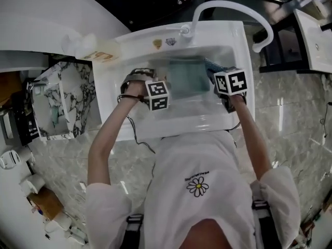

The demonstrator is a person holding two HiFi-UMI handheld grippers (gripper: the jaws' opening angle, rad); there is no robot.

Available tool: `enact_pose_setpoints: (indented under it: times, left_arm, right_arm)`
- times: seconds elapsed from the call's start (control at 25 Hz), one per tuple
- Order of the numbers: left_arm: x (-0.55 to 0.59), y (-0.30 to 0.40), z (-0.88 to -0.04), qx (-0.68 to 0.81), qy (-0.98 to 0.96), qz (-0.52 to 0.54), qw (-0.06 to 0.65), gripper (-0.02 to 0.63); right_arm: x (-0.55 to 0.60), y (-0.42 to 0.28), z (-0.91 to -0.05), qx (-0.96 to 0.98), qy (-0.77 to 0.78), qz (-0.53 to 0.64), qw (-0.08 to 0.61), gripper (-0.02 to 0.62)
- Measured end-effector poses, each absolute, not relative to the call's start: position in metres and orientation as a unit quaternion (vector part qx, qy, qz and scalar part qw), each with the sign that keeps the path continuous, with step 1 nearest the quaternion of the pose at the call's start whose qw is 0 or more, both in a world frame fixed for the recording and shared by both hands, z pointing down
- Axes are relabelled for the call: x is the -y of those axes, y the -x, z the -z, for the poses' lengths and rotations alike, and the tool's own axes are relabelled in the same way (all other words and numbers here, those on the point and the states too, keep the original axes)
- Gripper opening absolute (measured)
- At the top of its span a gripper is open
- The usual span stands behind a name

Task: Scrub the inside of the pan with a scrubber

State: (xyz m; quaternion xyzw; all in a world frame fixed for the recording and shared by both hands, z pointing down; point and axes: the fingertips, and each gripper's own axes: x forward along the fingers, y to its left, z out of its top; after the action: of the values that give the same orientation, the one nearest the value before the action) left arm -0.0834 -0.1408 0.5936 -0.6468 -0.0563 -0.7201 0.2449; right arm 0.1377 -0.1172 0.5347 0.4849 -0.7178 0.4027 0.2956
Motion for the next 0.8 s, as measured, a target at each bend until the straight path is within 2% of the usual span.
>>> enact_pose_setpoints:
  times: [0.52,0.8]
  left_arm:
    - [0.102,0.097,-0.577,0.004,0.674,0.712,0.198,0.142]
    - [0.093,0.094,-0.569,-0.008,0.687,0.701,0.193,0.140]
  right_arm:
    - [0.128,-0.115,-0.640,0.658,-0.408,-0.472,0.421,0.057]
    - [0.137,-0.096,-0.665,0.631,-0.393,-0.535,0.401,0.057]
